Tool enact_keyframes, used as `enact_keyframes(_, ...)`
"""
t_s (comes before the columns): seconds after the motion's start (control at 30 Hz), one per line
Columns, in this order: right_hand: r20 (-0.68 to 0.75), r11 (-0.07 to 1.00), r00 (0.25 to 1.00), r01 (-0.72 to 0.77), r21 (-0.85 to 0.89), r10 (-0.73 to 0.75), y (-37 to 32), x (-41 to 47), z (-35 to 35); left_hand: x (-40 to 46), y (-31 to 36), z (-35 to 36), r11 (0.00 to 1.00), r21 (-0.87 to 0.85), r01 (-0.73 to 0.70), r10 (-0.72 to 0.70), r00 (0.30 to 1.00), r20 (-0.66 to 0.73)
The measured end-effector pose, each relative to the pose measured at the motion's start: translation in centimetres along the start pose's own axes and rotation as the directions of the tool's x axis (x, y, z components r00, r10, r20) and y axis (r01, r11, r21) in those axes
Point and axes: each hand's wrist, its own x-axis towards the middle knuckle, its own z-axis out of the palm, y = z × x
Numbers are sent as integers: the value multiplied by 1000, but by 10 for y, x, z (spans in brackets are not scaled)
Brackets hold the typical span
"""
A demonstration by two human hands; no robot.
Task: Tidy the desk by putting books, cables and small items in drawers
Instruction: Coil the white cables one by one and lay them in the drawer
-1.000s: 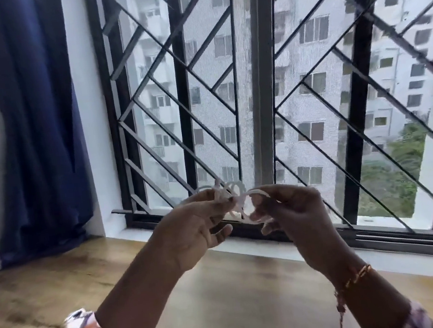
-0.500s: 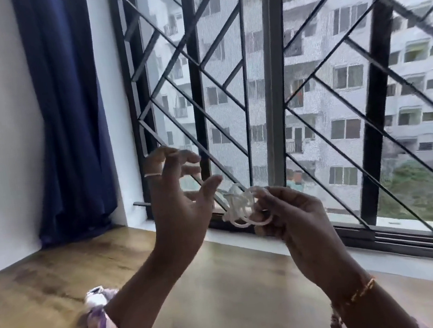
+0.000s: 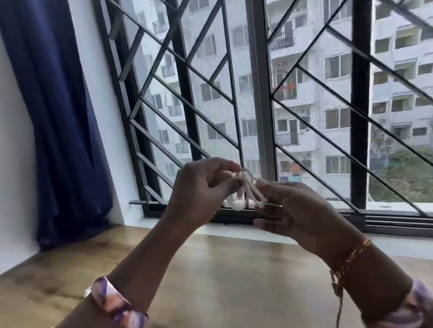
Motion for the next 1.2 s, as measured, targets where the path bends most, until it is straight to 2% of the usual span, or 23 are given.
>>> enact_keyframes(0.07,-96,955,982,135,-264,-165,2,0,-4,1,-4,3,985,160,-61,73,995,-73)
enact_keyframes(0.13,-79,828,916,315,-464,-394,5,0,-5,2,-6,5,975,210,-67,93,989,-115)
enact_keyframes(0.23,89,683,852,472,-558,-516,5,-4,2,3,-8,4,988,153,-24,41,993,-109)
enact_keyframes(0.3,99,536,775,517,-667,-624,5,-2,2,3,-8,4,998,63,14,-10,998,-54)
enact_keyframes(0.33,87,527,754,532,-663,-651,5,1,-1,3,-7,4,999,38,25,-24,999,-34)
enact_keyframes(0.4,37,638,779,539,-550,-626,-2,2,-8,0,-3,1,997,67,45,-45,999,-7)
enact_keyframes(0.47,-25,762,835,489,-423,-550,-9,1,-17,-2,0,-2,992,97,87,-91,995,41)
enact_keyframes(0.53,-52,842,883,425,-331,-466,-13,1,-24,-4,4,-5,983,61,172,-178,976,124)
enact_keyframes(0.67,-165,942,930,309,-130,-328,-13,8,-32,-5,5,-10,947,22,320,-308,889,340)
enact_keyframes(0.77,-206,966,950,251,64,-233,-20,12,-45,-8,-1,-15,884,-173,434,-299,809,505)
enact_keyframes(0.83,-194,964,960,230,133,-202,-21,13,-51,-11,-2,-19,827,-305,472,-258,801,540)
enact_keyframes(0.9,-201,958,965,207,201,-166,-23,14,-55,-13,-1,-18,810,-373,452,-253,844,473)
enact_keyframes(0.93,-216,950,966,196,241,-145,-25,15,-57,-14,-2,-18,847,-346,403,-265,885,383)
enact_keyframes(1.0,-272,937,957,185,295,-103,-31,17,-64,-15,-6,-20,961,-137,241,-231,969,86)
enact_keyframes(1.03,-305,937,948,184,298,-89,-33,18,-69,-15,-8,-24,986,-25,164,-165,985,-48)
enact_keyframes(1.1,-356,943,931,182,280,-74,-36,21,-77,-15,-16,-33,990,118,74,-48,977,-208)
enact_keyframes(1.2,-398,949,916,174,264,-57,-32,27,-83,-14,-31,-47,992,98,77,-44,952,-302)
